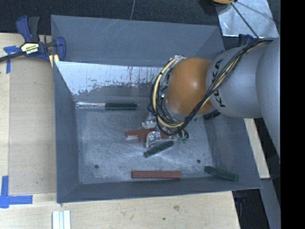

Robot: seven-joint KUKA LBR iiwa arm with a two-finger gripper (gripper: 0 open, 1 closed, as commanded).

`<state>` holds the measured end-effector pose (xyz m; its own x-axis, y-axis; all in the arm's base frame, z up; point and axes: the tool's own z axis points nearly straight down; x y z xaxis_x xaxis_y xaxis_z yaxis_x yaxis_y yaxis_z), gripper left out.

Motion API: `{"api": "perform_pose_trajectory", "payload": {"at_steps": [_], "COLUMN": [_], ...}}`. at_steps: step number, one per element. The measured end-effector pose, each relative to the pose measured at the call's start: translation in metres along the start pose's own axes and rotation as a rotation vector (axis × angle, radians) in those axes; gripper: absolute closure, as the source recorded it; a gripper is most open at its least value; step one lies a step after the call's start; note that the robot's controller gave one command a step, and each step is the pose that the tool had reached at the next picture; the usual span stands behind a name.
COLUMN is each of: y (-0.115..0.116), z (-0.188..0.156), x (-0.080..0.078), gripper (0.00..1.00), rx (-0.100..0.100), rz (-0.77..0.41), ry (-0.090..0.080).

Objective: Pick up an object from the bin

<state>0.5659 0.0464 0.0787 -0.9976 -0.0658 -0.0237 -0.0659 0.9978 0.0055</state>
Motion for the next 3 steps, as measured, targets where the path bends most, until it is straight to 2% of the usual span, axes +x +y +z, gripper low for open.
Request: {"api": "perform_pose_trajectory", "payload": {"at_steps": [1, 2, 3], "y": [0.000, -0.001, -0.002], "z": [0.000, -0.026, -0.137], "x": [0.000, -0.007, -0.007], "gripper": [1.00, 1.00, 1.00], "rx": [0.000, 0.005, 0.006], "rz": [0.000, 0.008, 0.018], "ry": [0.000, 0.024, 0.021]}}
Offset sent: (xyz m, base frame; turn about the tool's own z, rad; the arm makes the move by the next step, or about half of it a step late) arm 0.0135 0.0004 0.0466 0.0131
